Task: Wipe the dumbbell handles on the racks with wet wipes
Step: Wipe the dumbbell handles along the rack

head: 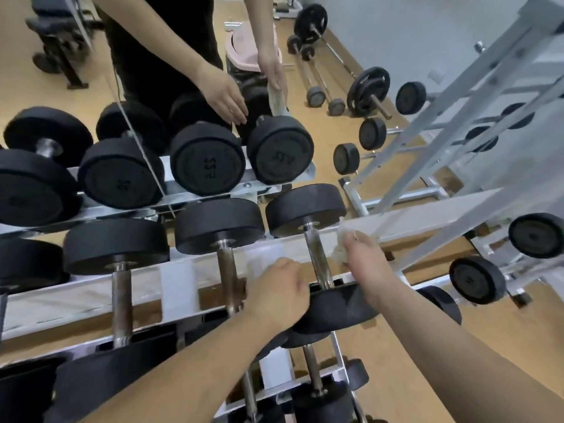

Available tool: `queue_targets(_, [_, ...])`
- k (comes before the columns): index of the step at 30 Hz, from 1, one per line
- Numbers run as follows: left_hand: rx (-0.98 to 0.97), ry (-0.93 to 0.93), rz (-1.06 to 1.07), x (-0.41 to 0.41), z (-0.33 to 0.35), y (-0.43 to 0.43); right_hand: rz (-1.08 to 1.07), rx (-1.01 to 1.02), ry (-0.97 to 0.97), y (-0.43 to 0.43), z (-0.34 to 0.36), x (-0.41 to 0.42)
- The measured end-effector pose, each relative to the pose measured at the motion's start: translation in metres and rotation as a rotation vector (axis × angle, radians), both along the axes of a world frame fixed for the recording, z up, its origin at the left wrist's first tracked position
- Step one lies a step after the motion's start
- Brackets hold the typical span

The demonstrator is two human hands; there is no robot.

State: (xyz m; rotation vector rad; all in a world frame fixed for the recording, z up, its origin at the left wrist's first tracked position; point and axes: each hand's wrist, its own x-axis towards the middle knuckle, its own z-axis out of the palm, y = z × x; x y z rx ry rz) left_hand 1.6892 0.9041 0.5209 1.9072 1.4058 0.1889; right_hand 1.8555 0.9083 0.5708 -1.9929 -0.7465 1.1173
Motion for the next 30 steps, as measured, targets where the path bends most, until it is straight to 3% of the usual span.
queue_targets(4, [0.029, 0.240, -0.258, 0.045, -0.011, -0.010, 0.266, -0.079, -0.183, 0.014, -0.022, 0.006])
queue_targets(8, [0.158, 0.389, -0.302, 0.050, -0.016, -0.017, 0.339, -0.158, -0.099, 0.045, -0.047, 0.002])
queue_targets(13, [0.157, 0.330, -0.216, 0.055, -0.021, -0.013, 0.227, -0.225, 0.074, 0.075, -0.078, 0.004])
queue_targets(21, [0.114, 0.275, -0.142, 0.055, -0.026, -0.011, 0.424, -0.511, 0.142, 0.059, -0.080, 0.047])
queue_targets(27, [0.041, 0.256, -0.069, 0.057, -0.023, -0.010, 0.102, -0.162, 0.479, 0.091, -0.079, 0.035])
queue_targets(30, [0.048, 0.255, -0.051, 0.058, -0.022, -0.009, 0.194, -0.225, 0.380, 0.081, -0.097, 0.035])
